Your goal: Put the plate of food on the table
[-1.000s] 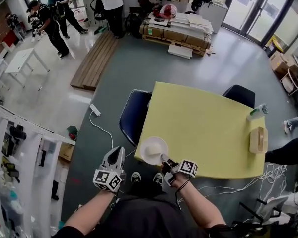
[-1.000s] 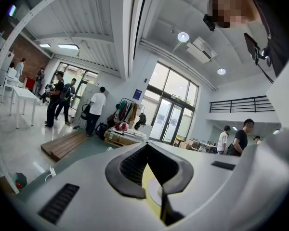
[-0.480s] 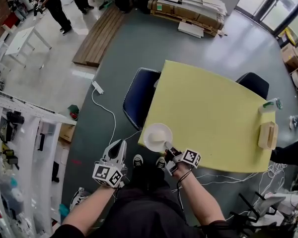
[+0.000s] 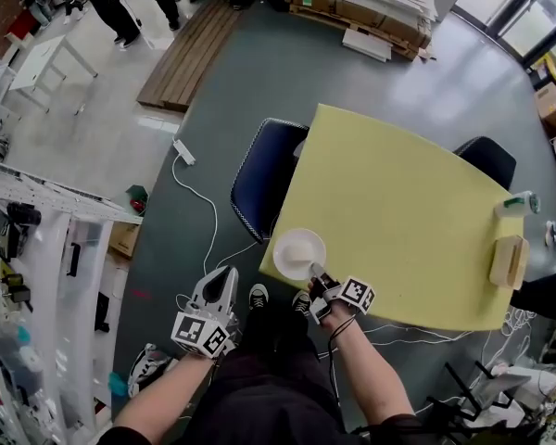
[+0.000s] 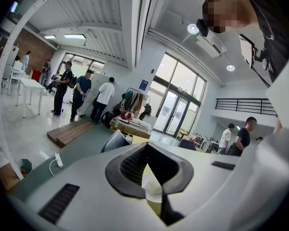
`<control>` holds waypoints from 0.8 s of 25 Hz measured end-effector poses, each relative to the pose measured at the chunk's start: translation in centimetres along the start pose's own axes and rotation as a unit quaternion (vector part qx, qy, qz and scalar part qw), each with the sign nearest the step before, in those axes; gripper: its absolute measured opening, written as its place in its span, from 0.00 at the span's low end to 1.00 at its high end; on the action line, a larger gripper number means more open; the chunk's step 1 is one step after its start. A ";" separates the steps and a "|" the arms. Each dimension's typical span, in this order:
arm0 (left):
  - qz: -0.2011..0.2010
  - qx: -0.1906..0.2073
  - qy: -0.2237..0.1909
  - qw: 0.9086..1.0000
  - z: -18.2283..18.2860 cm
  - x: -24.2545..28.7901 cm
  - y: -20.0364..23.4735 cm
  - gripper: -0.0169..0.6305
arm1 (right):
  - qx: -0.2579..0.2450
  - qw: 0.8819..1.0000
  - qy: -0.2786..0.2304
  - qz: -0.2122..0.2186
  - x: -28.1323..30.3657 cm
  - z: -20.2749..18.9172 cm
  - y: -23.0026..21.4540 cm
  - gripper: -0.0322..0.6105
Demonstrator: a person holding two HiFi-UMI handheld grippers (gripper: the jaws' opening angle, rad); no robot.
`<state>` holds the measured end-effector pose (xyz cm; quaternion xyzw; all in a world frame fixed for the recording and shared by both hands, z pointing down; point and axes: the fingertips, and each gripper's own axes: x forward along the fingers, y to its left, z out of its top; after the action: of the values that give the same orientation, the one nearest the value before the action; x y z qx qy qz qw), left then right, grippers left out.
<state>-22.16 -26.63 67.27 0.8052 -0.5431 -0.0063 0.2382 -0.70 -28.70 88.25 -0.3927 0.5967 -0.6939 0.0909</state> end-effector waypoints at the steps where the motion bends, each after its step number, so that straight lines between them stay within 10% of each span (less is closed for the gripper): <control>1: 0.002 -0.001 0.001 1.000 -0.1 0.1 0.1 0.04 | 0.000 1.000 -0.001 -0.003 0.2 0.2 -0.3 0.08; 20: 0.009 -0.010 0.020 1.000 -2.1 0.5 0.6 0.04 | -0.004 0.997 -0.013 -0.078 1.7 0.7 -3.3 0.09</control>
<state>-21.96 -26.48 69.47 0.7977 -0.5454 0.0061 0.2571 -0.26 -29.31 91.91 -0.4476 0.5658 -0.6912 0.0429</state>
